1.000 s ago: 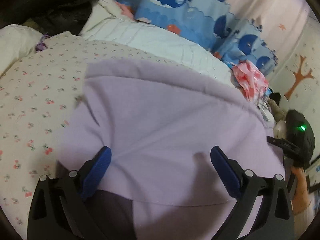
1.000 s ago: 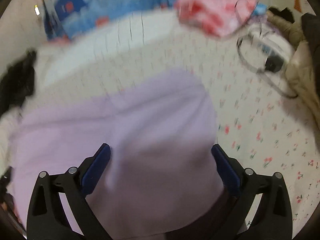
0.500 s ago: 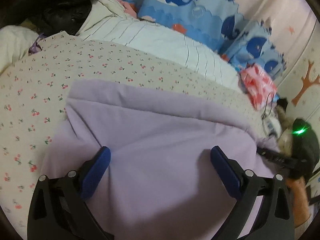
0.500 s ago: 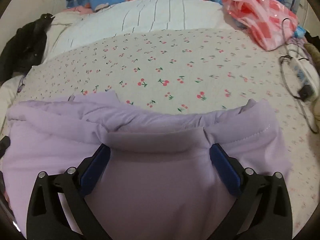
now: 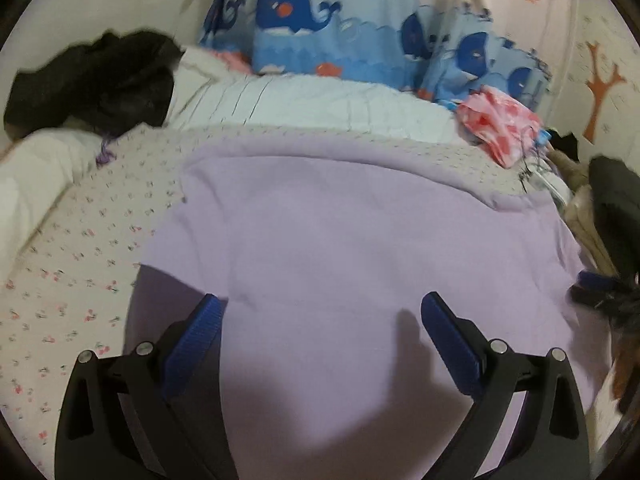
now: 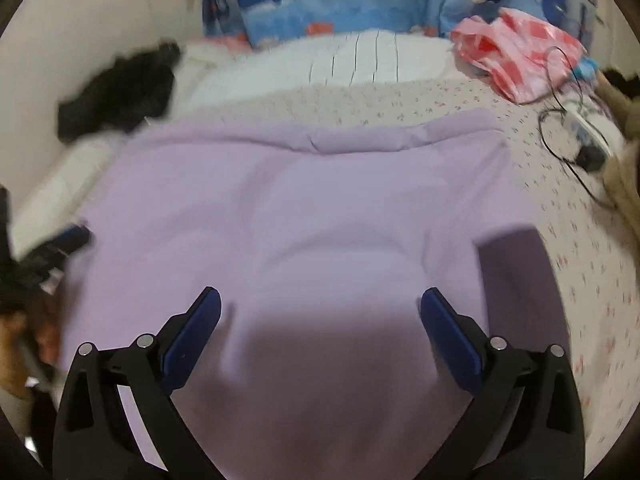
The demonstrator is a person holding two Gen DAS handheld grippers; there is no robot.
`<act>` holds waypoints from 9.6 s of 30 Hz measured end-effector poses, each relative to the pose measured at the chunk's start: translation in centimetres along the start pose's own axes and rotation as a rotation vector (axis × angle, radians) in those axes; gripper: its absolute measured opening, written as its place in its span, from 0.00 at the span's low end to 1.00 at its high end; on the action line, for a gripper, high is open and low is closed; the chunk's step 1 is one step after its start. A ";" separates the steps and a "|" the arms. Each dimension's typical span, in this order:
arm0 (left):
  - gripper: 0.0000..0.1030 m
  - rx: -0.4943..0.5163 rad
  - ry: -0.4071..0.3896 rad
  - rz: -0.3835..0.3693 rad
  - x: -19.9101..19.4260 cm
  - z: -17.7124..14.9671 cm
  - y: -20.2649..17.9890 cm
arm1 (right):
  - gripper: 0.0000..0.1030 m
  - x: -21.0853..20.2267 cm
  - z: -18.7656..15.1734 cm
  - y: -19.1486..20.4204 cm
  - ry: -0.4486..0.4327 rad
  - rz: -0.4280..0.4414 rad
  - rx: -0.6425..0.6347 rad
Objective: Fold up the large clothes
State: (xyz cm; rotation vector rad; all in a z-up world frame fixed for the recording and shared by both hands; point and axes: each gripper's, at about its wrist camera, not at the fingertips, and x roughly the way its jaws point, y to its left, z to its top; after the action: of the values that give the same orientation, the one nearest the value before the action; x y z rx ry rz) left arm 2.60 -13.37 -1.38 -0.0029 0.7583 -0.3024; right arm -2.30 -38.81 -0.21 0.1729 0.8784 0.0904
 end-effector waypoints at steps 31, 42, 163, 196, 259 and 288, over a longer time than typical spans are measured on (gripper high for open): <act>0.93 -0.160 -0.056 -0.058 -3.0 -4.9 2.2 | 0.93 -3.2 -13.0 -13.9 -0.078 0.319 0.782; 0.93 -0.056 -0.145 -0.053 -5.2 -4.2 -0.2 | 0.93 -2.7 -13.3 -13.3 -0.198 0.358 0.808; 0.91 -0.504 -0.052 -0.109 -12.9 -7.1 18.5 | 0.93 -16.7 -15.8 3.2 -0.406 -0.015 0.226; 0.83 -0.802 0.152 -0.437 -4.9 -9.6 15.8 | 0.94 -2.5 -5.0 14.8 -0.080 -0.058 -0.132; 0.61 0.513 0.035 -0.523 -8.8 -7.0 -29.0 | 0.94 -3.3 0.6 -4.7 0.206 -0.094 -0.052; 0.94 -0.292 0.239 -0.589 -2.3 0.8 4.9 | 0.94 6.1 -1.7 6.4 -0.020 0.400 0.253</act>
State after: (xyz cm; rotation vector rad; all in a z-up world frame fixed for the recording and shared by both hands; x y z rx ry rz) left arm 2.87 -8.12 0.22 -0.4803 1.0272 -0.7580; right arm 0.22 -31.43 -4.65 0.5847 0.8238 0.3506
